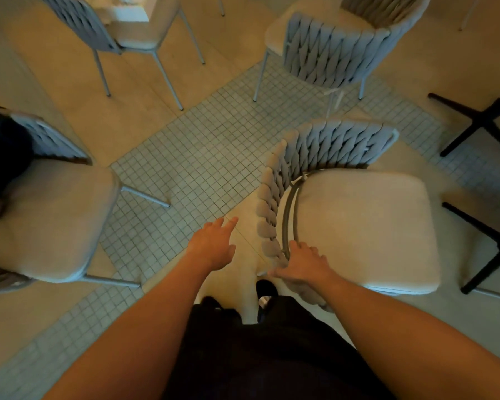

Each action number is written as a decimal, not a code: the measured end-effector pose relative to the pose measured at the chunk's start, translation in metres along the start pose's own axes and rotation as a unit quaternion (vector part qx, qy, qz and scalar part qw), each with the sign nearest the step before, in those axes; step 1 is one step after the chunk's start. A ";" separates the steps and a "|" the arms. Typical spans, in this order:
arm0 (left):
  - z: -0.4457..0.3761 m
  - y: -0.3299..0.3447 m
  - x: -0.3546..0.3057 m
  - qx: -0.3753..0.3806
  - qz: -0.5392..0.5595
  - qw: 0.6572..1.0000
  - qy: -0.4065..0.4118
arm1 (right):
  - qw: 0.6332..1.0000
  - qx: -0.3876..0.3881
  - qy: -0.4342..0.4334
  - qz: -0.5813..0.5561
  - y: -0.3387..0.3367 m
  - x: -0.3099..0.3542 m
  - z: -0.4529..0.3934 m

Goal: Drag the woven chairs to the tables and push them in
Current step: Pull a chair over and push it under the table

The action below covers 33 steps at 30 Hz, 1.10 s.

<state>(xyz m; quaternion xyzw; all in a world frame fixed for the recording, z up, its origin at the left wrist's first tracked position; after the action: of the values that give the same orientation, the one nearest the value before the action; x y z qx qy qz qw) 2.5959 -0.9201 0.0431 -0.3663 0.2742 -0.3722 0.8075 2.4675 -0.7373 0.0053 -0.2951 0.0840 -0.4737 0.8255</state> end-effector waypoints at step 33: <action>-0.188 -0.129 0.012 0.070 -0.289 0.861 0.413 | 0.893 -0.064 0.295 -0.333 -0.006 0.088 -0.035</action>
<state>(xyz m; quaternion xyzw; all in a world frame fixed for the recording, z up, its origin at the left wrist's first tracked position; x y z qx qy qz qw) 2.4163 -1.0614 0.0341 -0.1839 0.4379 -0.7243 0.4998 2.4955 -0.8272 -0.0075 -0.2044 0.2511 -0.7795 0.5361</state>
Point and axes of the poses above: each hand's wrist, its own z-axis away from the middle knuckle, its own y-axis out of the palm, x = y × z, the point moved 4 cm from there along -z, towards the middle knuckle, and after that the axes turned 3 degrees about y, right-handed, at the moved point
